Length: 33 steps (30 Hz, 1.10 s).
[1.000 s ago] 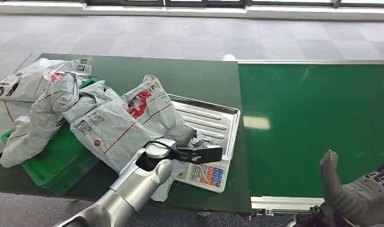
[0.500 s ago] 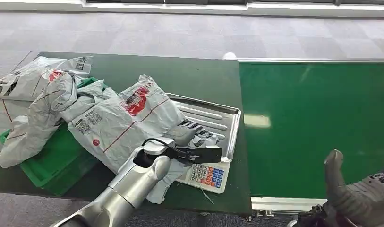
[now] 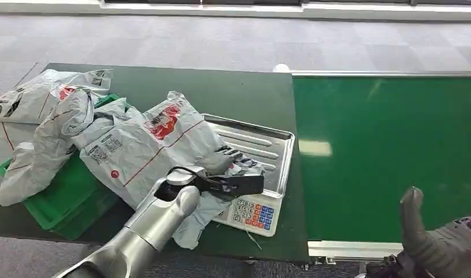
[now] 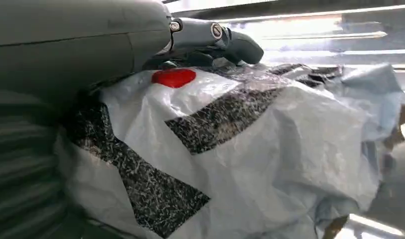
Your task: Moved the parcel from conveyor to table for the left to box.
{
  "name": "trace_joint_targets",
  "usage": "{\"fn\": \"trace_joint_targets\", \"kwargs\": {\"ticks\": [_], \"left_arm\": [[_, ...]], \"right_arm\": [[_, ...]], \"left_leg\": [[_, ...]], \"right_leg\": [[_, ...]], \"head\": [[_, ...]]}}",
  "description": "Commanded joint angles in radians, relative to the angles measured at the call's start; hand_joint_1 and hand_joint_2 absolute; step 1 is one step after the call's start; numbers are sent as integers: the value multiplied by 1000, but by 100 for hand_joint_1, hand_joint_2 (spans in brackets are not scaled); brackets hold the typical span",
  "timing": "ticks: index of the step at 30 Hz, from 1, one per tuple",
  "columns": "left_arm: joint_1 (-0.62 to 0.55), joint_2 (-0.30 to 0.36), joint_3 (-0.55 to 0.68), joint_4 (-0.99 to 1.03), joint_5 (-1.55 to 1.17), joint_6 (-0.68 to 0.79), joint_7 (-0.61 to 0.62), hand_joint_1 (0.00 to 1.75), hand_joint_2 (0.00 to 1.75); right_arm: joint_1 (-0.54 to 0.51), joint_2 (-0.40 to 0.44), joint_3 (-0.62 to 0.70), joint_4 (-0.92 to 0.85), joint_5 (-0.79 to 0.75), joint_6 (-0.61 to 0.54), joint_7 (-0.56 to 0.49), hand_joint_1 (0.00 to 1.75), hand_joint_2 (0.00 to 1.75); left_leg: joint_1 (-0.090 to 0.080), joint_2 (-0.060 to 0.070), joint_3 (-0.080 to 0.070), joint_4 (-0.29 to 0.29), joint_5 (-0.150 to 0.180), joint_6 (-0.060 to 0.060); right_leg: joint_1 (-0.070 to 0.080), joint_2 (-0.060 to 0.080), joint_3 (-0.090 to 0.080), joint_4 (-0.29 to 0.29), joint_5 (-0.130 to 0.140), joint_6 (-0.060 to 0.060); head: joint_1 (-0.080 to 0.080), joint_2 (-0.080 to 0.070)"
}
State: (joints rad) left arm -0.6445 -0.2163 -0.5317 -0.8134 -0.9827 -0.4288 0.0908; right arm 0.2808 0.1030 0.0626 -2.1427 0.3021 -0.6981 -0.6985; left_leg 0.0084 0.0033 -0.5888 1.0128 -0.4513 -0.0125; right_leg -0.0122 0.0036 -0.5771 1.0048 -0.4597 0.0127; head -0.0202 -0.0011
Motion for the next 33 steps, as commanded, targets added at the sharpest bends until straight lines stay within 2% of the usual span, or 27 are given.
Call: {"fn": "trace_joint_targets", "kwargs": {"ticks": [1,8,9,19,28,31,33], "left_arm": [[-40,107,79,-60,13,-21,10,0,175],[-77,183,194,-228,96,-53,42,0,175],[-74,189,203,-244,102,-57,47,175,175],[-40,248,240,-205,135,-43,36,175,175],[-23,245,265,-244,155,-26,40,175,175],[2,234,322,-318,208,52,49,175,175],[24,229,367,-418,258,178,-12,175,175]], "right_arm": [[13,-23,-20,18,-9,0,0,0,175],[46,-19,-51,-31,2,0,0,0,175],[52,-22,-52,-35,0,0,0,0,175],[70,-49,-37,-22,-15,0,0,0,175],[80,-49,-33,-27,-16,0,0,0,175],[89,-49,-33,-36,-15,0,0,0,175],[101,-50,-33,-48,-23,0,0,0,175]], "left_leg": [[1,2,-1,-1,1,-1],[1,0,-6,1,2,-1],[1,-1,-5,1,2,-2],[1,0,-4,-2,3,-1],[1,-1,-5,-1,3,-1],[1,-1,-5,-1,2,-1],[1,-1,-5,-2,2,-1]], "right_leg": [[1,1,-2,0,1,-1],[2,1,-6,2,1,-2],[2,0,-5,2,1,-2],[2,1,-4,-1,2,-2],[1,-1,-5,-1,1,-2],[2,0,-5,-1,1,-2],[2,0,-5,-1,1,-2]], "head": [[0,0],[0,0],[0,0],[0,0],[0,0],[0,0],[0,0]]}}
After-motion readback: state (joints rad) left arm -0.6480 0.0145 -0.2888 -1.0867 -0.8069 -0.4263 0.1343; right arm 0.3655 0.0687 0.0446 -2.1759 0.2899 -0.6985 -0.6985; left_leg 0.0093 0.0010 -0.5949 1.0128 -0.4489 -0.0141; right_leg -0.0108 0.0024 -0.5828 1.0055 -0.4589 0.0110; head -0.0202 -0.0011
